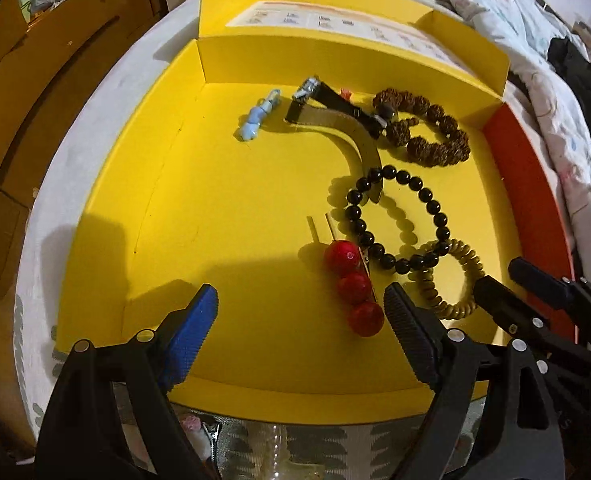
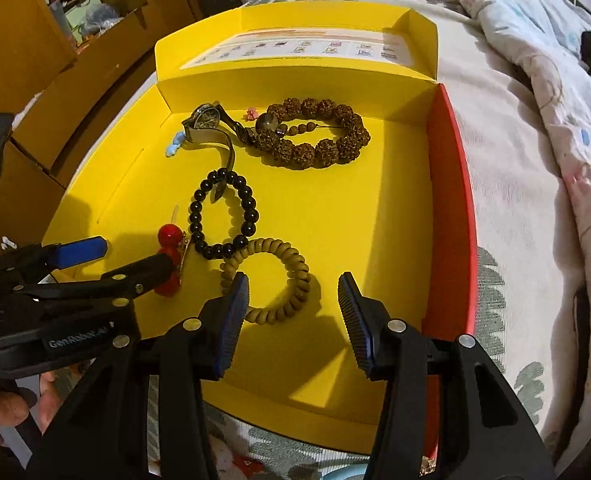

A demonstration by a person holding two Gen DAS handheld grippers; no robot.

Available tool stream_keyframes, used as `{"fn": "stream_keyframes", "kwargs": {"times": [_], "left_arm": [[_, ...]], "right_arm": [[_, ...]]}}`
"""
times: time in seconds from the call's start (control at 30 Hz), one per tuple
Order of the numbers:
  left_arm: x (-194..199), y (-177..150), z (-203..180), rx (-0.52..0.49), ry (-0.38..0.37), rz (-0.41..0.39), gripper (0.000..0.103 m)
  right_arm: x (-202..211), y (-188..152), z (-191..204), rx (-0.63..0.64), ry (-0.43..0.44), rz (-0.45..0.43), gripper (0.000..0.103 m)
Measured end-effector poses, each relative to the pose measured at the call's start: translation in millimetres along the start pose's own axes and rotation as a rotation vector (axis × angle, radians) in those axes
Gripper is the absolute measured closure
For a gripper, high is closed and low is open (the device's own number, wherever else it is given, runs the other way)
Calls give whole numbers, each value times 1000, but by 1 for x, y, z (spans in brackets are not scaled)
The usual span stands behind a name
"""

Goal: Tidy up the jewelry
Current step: 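Reach the left tool to the red bead pin while the right tool reaches the wooden bracelet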

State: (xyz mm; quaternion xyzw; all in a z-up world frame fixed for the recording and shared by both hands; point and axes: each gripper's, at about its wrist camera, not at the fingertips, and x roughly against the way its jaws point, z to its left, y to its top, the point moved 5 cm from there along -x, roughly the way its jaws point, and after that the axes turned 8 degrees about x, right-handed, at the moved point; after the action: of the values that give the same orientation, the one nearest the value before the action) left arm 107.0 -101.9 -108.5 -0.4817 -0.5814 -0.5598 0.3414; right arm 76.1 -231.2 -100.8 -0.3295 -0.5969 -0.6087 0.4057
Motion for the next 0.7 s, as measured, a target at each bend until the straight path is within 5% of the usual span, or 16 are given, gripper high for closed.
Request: {"fn": "stream_keyframes", "kwargs": {"times": [0.43, 0.7], "left_arm": [[-16, 1, 8, 2, 37, 48, 20], [-17, 4, 17, 3, 42, 48, 33]], "right_arm": [[-22, 1, 7, 57, -65, 35, 58], [-23, 1, 9, 93, -113, 26, 72]]}}
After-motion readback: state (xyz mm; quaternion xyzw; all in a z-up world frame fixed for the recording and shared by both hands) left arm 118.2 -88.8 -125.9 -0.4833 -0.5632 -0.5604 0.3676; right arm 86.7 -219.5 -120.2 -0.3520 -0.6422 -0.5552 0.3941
